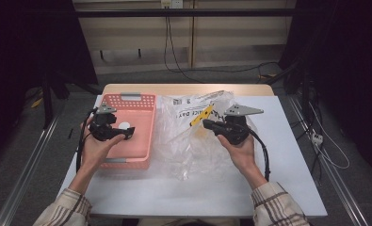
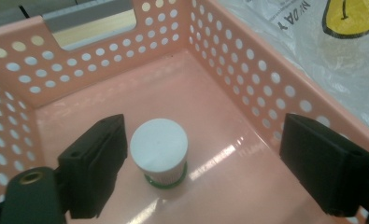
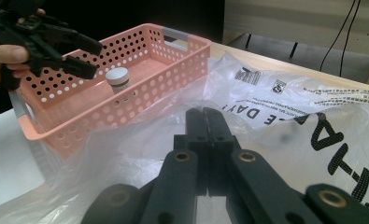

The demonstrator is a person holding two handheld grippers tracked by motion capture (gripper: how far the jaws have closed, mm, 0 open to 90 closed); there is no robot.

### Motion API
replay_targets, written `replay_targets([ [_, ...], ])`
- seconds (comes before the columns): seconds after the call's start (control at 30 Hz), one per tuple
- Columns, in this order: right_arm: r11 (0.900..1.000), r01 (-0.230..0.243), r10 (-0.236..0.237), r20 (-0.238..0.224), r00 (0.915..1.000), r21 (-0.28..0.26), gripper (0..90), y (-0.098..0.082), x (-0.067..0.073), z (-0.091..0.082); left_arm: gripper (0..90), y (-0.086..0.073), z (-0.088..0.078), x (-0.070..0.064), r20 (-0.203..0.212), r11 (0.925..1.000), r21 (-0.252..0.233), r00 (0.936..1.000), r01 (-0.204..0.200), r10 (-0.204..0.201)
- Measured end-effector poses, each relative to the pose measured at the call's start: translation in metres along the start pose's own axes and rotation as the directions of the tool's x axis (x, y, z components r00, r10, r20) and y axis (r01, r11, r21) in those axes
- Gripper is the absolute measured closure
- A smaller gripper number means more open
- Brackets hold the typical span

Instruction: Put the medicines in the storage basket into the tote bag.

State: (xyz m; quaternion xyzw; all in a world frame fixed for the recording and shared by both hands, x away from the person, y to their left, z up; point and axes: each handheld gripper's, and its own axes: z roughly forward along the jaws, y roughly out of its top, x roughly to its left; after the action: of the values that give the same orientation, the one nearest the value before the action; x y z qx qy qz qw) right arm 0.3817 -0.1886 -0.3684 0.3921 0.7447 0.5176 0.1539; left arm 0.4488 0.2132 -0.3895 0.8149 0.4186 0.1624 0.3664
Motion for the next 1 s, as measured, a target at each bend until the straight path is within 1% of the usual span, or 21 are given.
replay_targets([
  [0.03, 1.000, -0.003, 0.003, -0.002, 1.0000, 0.000, 90.0, 0.000, 0.000, 0.000, 16.1, 0.001, 0.003, 0.002, -0.006, 0.9999, 0.011, 1.0000, -0.004, 0.004],
  [0.07, 1.000, -0.003, 0.003, -0.001, 1.0000, 0.002, 90.0, 0.000, 0.000, 0.000, 16.1, 0.002, 0.006, 0.004, -0.009, 0.9997, 0.022, 0.9999, 0.006, -0.006],
  [0.1, 1.000, -0.003, 0.003, -0.001, 1.0000, 0.001, 90.0, 0.000, 0.000, 0.000, 16.4, 0.002, 0.006, 0.004, -0.009, 0.9997, 0.022, 0.9999, 0.006, -0.006],
  [0.17, 1.000, -0.002, 0.002, -0.002, 1.0000, 0.001, 90.0, 0.000, 0.000, 0.001, 19.4, 0.003, 0.013, 0.009, -0.025, 0.9986, 0.052, 0.9997, 0.008, -0.007],
  [0.2, 1.000, -0.003, 0.003, -0.002, 1.0000, 0.002, 90.0, 0.000, 0.000, 0.001, 21.1, 0.003, 0.013, 0.009, -0.025, 0.9986, 0.052, 0.9997, 0.008, -0.007],
  [0.27, 1.000, 0.000, 0.000, -0.004, 1.0000, 0.002, 90.0, 0.000, 0.000, 0.001, 25.9, 0.002, 0.021, 0.015, -0.017, 0.9971, 0.069, 0.9993, 0.033, -0.032],
  [0.3, 1.000, 0.000, 0.000, -0.004, 1.0000, 0.002, 90.0, -0.001, 0.000, 0.001, 26.1, 0.001, 0.024, 0.016, -0.013, 0.9954, 0.078, 0.9984, 0.055, -0.054],
  [0.33, 1.000, 0.001, -0.001, -0.006, 1.0000, 0.001, 90.0, -0.001, 0.000, 0.001, 26.8, 0.001, 0.024, 0.016, -0.013, 0.9954, 0.078, 0.9984, 0.055, -0.054],
  [0.37, 1.000, 0.001, -0.001, -0.007, 1.0000, 0.001, 90.0, -0.001, 0.000, 0.001, 27.7, 0.000, 0.026, 0.016, -0.024, 0.9937, 0.093, 0.9979, 0.062, -0.060],
  [0.4, 1.000, 0.002, -0.002, -0.007, 1.0000, 0.002, 90.0, -0.001, 0.000, 0.001, 28.9, -0.001, 0.029, 0.018, -0.035, 0.9923, 0.112, 0.9982, 0.053, -0.049],
  [0.53, 1.000, 0.002, -0.001, -0.008, 1.0000, 0.002, 90.0, -0.001, 0.000, 0.001, 38.2, -0.002, 0.032, 0.019, -0.035, 0.9896, 0.132, 0.9981, 0.055, -0.051],
  [0.57, 1.000, 0.002, -0.002, -0.008, 1.0000, 0.002, 90.0, -0.001, 0.000, 0.001, 39.7, -0.003, 0.035, 0.021, -0.035, 0.9863, 0.153, 0.9978, 0.061, -0.056],
  [0.6, 1.000, 0.002, -0.001, -0.008, 1.0000, 0.002, 90.0, -0.001, 0.000, 0.001, 41.9, -0.003, 0.035, 0.021, -0.035, 0.9863, 0.153, 0.9978, 0.061, -0.056],
  [0.63, 1.000, 0.000, 0.001, -0.008, 1.0000, 0.002, 90.0, -0.002, 0.001, 0.002, 43.0, -0.004, 0.038, 0.022, -0.036, 0.9825, 0.173, 0.9972, 0.070, -0.065],
  [0.7, 1.000, 0.001, -0.001, -0.009, 1.0000, 0.003, 90.0, -0.002, 0.001, 0.002, 43.1, -0.004, 0.039, 0.022, -0.032, 0.9806, 0.184, 0.9976, 0.066, -0.061],
  [0.73, 1.000, 0.002, -0.002, -0.008, 1.0000, 0.004, 90.0, -0.002, 0.001, 0.002, 44.3, -0.004, 0.041, 0.021, -0.046, 0.9773, 0.204, 0.9977, 0.058, -0.050],
  [0.8, 1.000, 0.001, -0.001, -0.009, 1.0000, 0.003, 90.0, -0.002, 0.001, 0.002, 49.3, -0.004, 0.041, 0.022, -0.049, 0.9771, 0.202, 0.9971, 0.066, -0.058],
  [0.83, 1.000, 0.001, -0.001, -0.008, 1.0000, 0.004, 90.0, -0.002, 0.001, 0.002, 49.7, -0.004, 0.042, 0.023, -0.035, 0.9733, 0.220, 0.9976, 0.066, -0.060],
  [0.9, 1.000, 0.001, -0.001, -0.008, 1.0000, 0.005, 90.0, -0.002, 0.001, 0.002, 50.3, -0.004, 0.043, 0.023, -0.037, 0.9749, 0.210, 0.9970, 0.075, -0.069],
  [0.93, 1.000, -0.001, 0.001, -0.008, 1.0000, 0.004, 90.0, -0.002, 0.001, 0.002, 50.4, -0.004, 0.042, 0.024, -0.032, 0.9729, 0.223, 0.9980, 0.060, -0.054],
  [1.0, 1.000, 0.001, -0.001, -0.008, 1.0000, 0.004, 90.0, -0.002, 0.000, 0.002, 50.6, -0.003, 0.042, 0.024, -0.032, 0.9726, 0.223, 0.9977, 0.066, -0.060],
])
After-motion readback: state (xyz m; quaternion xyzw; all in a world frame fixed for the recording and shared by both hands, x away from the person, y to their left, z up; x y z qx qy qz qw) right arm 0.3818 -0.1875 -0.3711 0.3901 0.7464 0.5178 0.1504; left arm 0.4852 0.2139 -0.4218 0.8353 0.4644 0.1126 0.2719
